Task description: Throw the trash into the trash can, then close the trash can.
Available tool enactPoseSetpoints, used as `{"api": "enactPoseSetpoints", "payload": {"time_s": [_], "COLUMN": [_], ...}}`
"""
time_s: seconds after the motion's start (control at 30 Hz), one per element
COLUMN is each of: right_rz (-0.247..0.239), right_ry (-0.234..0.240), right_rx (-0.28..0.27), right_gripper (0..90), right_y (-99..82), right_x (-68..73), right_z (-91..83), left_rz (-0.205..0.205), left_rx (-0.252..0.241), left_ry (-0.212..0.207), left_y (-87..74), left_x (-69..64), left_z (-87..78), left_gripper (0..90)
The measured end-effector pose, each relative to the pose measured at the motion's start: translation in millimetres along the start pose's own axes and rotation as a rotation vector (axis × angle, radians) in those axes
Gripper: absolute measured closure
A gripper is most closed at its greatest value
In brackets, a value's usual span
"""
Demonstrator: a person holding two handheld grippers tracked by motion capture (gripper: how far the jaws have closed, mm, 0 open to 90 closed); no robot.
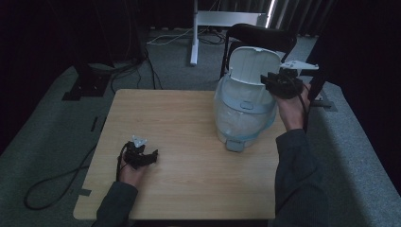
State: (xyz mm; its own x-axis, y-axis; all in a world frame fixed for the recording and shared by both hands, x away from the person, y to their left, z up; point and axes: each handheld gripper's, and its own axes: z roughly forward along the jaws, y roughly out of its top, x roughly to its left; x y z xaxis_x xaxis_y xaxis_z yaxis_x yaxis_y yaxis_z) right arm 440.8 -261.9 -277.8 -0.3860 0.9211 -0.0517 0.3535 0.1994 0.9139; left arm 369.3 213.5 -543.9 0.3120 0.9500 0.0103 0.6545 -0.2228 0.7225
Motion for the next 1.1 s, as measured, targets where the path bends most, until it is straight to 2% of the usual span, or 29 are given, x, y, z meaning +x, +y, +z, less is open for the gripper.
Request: {"api": "enactPoseSetpoints", "payload": {"time_s": [0.13, 0.57, 1.1], "right_rz": [-0.003, -0.012, -0.002], "right_ry": [0.013, 0.022, 0.001], "right_rx": [0.006, 0.01, -0.022], "right_gripper": [69.9, 70.2, 71.0], "right_y": [0.8, 3.6, 13.0], "right_x": [0.1, 3.2, 1.0], "right_z": [1.2, 4.8, 6.9], "left_rz": [0.0, 0.0, 0.0], "left_rx": [0.0, 0.0, 0.0], "left_ry": [0.0, 0.0, 0.0], "left_y": [0.0, 0.0, -0.2], "left_x": [0.0, 0.0, -0.1], "left_z": [0.0, 0.0, -0.2], "left_gripper": [25.9, 25.9, 25.9]}}
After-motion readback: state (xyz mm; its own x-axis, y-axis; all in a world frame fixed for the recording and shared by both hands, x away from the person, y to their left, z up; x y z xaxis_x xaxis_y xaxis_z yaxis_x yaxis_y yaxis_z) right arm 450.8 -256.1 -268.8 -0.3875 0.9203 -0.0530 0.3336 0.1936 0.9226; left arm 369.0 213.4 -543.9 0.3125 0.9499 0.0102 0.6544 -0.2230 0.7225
